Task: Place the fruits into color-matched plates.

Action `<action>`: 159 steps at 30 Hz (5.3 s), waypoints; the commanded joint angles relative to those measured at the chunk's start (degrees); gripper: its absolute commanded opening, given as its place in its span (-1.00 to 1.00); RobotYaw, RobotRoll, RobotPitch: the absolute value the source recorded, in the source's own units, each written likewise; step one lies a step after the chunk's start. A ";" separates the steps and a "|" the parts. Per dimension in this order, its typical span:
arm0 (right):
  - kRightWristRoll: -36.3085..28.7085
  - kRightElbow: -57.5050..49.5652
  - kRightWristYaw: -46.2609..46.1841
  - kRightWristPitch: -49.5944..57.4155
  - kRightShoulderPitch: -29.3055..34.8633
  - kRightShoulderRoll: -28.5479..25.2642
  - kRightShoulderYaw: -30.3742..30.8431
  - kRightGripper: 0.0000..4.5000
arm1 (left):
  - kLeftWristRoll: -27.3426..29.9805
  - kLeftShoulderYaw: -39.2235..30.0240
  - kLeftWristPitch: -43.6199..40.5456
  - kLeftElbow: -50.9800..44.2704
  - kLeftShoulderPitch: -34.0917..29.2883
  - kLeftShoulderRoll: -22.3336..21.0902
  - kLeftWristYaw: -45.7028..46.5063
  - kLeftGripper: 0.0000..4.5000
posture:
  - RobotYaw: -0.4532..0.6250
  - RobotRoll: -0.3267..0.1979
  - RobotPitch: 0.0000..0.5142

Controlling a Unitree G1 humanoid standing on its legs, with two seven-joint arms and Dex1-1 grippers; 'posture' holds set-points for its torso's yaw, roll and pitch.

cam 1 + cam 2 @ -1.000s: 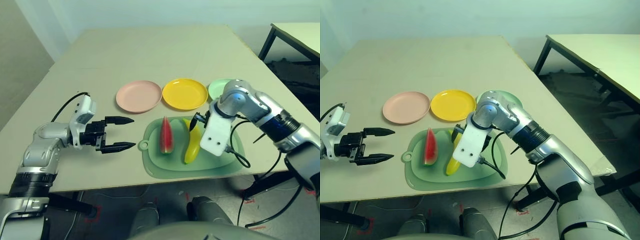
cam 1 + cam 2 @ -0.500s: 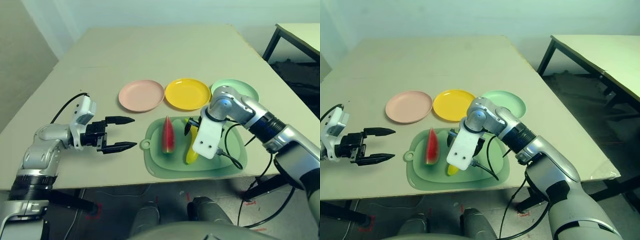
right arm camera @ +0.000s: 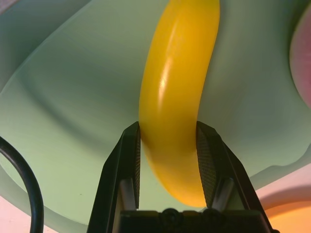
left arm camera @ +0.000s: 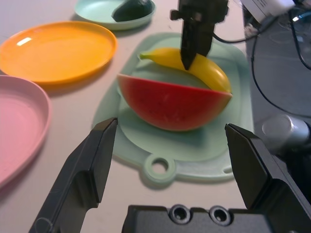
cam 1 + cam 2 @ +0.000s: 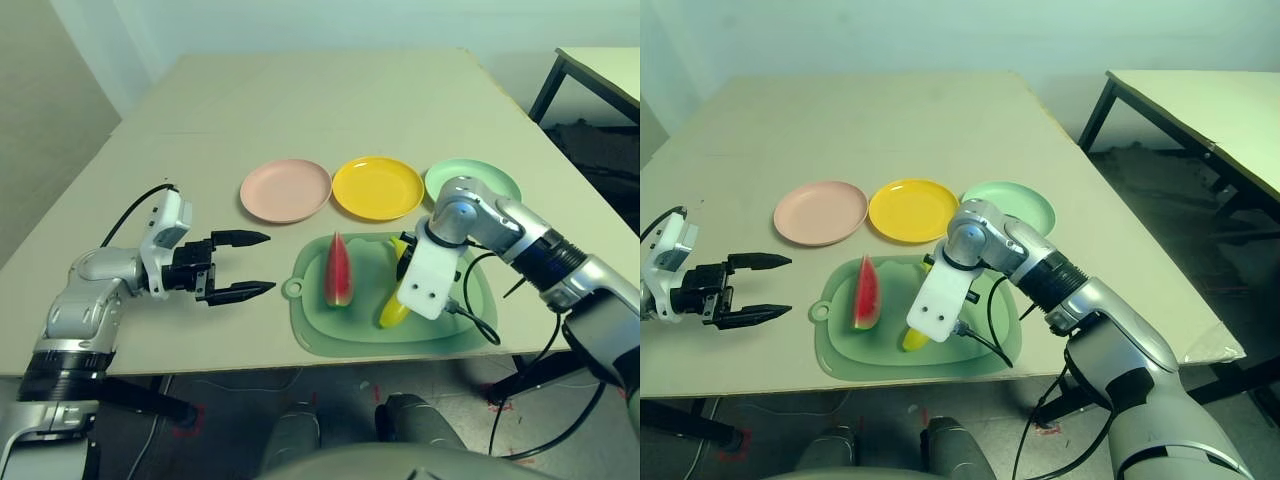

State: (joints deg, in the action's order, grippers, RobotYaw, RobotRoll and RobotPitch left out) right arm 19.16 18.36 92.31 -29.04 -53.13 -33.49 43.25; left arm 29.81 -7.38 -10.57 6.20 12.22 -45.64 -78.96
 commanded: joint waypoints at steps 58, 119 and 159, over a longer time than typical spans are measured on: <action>-17.69 35.77 -26.81 33.68 -10.69 6.55 -38.46 0.98 | -2.26 -3.62 -1.73 6.41 4.69 5.16 12.43 1.00 | -0.25 0.25 -0.77; -45.58 5.98 -5.53 22.05 42.33 -0.46 -45.18 0.98 | -23.12 48.53 57.92 45.02 43.27 10.39 -13.54 1.00 | -0.68 0.25 -1.00; -44.27 3.88 -18.67 19.07 41.53 5.19 -48.80 1.00 | -44.34 32.06 49.98 67.32 50.97 3.27 7.04 -0.04 | -0.63 0.25 -1.00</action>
State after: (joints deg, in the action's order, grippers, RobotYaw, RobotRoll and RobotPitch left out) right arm -26.15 21.48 74.88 -8.72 -11.21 -28.64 -4.88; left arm -12.21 24.75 40.21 72.46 62.35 -42.04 -74.72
